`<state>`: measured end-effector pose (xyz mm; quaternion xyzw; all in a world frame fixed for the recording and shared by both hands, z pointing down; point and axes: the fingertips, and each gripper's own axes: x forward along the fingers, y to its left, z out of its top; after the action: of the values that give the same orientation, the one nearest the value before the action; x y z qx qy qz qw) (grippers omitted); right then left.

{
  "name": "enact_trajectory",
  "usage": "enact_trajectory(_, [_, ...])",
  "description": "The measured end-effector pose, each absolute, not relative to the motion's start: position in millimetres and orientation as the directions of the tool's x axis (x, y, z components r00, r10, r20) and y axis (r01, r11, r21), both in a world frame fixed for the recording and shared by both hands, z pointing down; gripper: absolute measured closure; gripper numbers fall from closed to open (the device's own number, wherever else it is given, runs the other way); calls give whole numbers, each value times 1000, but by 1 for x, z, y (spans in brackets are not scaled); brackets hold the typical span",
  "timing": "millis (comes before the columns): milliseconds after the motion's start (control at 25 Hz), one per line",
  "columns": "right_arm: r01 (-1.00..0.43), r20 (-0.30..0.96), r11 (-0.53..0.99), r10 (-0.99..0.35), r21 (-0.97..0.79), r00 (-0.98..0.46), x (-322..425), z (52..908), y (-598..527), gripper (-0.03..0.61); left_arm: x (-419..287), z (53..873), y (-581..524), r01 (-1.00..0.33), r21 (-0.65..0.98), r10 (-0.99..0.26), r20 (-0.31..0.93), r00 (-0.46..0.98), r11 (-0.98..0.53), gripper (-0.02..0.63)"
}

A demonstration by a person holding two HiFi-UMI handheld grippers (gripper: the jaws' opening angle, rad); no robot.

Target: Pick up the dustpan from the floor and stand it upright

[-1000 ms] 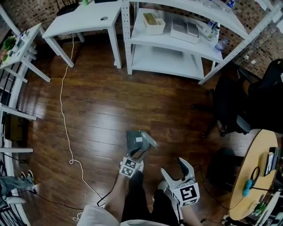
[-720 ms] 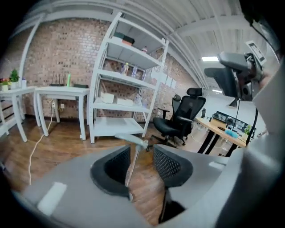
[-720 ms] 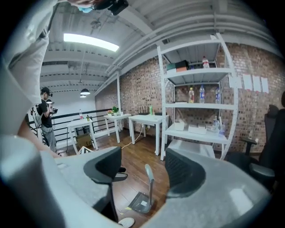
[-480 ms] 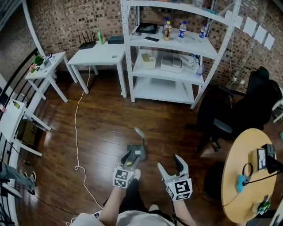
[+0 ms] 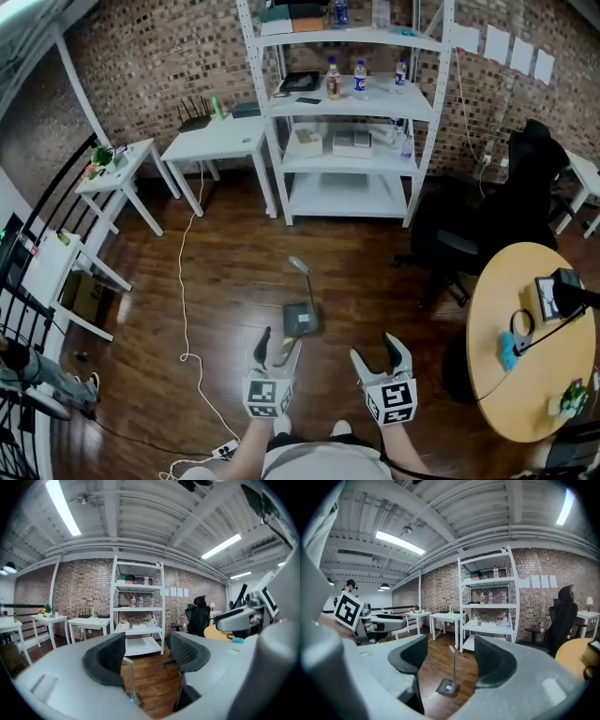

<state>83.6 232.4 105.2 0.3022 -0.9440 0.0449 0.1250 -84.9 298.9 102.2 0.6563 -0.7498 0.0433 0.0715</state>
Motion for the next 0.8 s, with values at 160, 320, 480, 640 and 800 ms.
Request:
enact_trajectory(160, [-585,197,811,-577,21,-792,74,75,251,284,-75,64,320,-994,29,-992,69,-107,109,307])
enact_trajectory(320, [-558,150,829,-556,28,-818,43,55,266,284,-90,43,350,-989,-13,-989,33,-146,146,308])
enact_trajectory(480, [-515,119,855,-518,54,-847,5,36,287,284,-114,36,384,-981,-42,-981,21,-191,190,311])
enact_trajectory(640, [-492,111,867,-498,78,-860,-15,28,302,284,-135,32,402,-973,-32,-973,3,-229,229,314])
enact_trajectory(800, [-496,106,865,-501,73,-859,-25,28,308,284,-150,28,412,-968,-58,-969,-18,-245,246,314])
